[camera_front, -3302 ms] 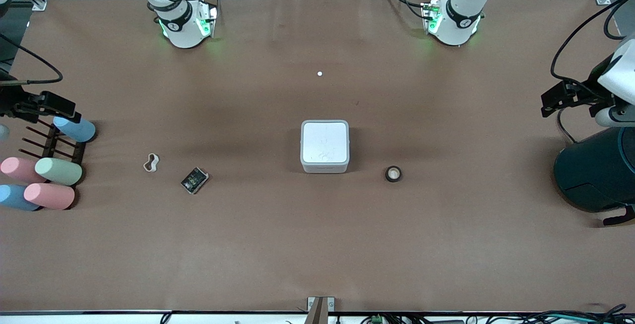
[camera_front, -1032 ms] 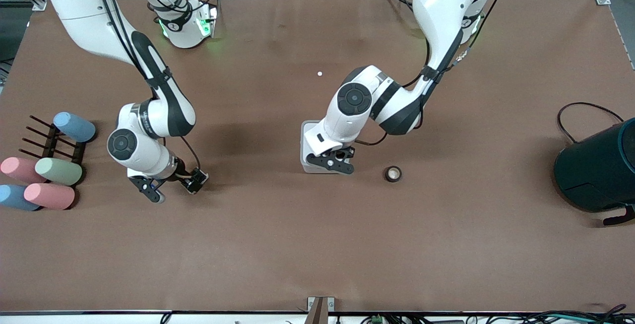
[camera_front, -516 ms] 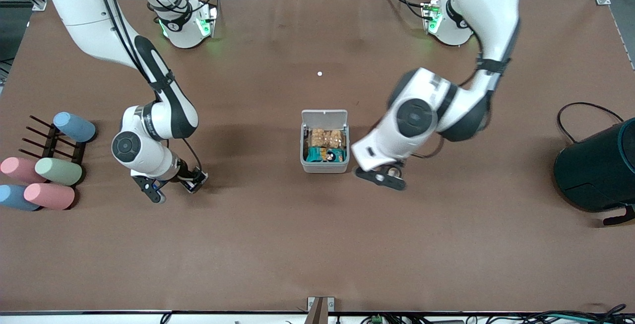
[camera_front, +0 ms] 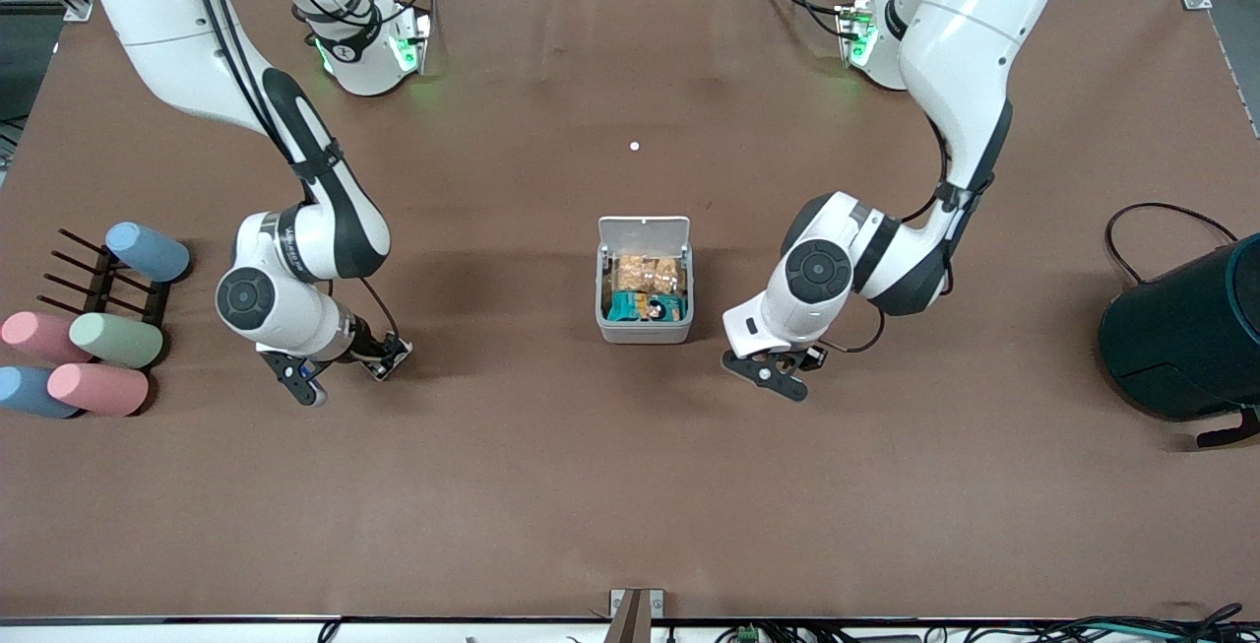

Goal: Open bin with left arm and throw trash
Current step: 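Grasp the tape with the left gripper while the right gripper grasps tissues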

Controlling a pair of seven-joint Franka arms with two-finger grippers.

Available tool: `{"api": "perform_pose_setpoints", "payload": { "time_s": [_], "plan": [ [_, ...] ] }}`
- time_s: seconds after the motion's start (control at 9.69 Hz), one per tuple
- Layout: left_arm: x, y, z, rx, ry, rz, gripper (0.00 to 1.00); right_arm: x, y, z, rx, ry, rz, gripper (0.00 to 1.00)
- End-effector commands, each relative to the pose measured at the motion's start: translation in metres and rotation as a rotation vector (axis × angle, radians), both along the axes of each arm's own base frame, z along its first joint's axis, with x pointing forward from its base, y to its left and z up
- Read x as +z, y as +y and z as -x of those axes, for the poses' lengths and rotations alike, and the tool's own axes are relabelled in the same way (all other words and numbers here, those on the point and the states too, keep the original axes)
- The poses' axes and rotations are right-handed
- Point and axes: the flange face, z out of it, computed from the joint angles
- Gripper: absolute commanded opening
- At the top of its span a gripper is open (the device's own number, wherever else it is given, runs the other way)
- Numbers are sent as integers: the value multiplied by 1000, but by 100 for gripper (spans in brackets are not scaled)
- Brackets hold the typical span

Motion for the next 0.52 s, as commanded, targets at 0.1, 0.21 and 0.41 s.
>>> {"api": "perform_pose_setpoints", "payload": {
  "time_s": [0.1, 0.21, 0.41],
  "plan": [
    [-13, 15, 12, 16, 2, -8, 100, 123, 109, -24, -126, 45, -92, 0],
    [-18, 21, 15, 33, 16, -11, 100, 140, 153, -18, -148, 21, -103, 0],
    [-25, 28, 19, 48, 35, -14, 98, 162, 239, 2, -227, -73, -171, 0]
  ]
}}
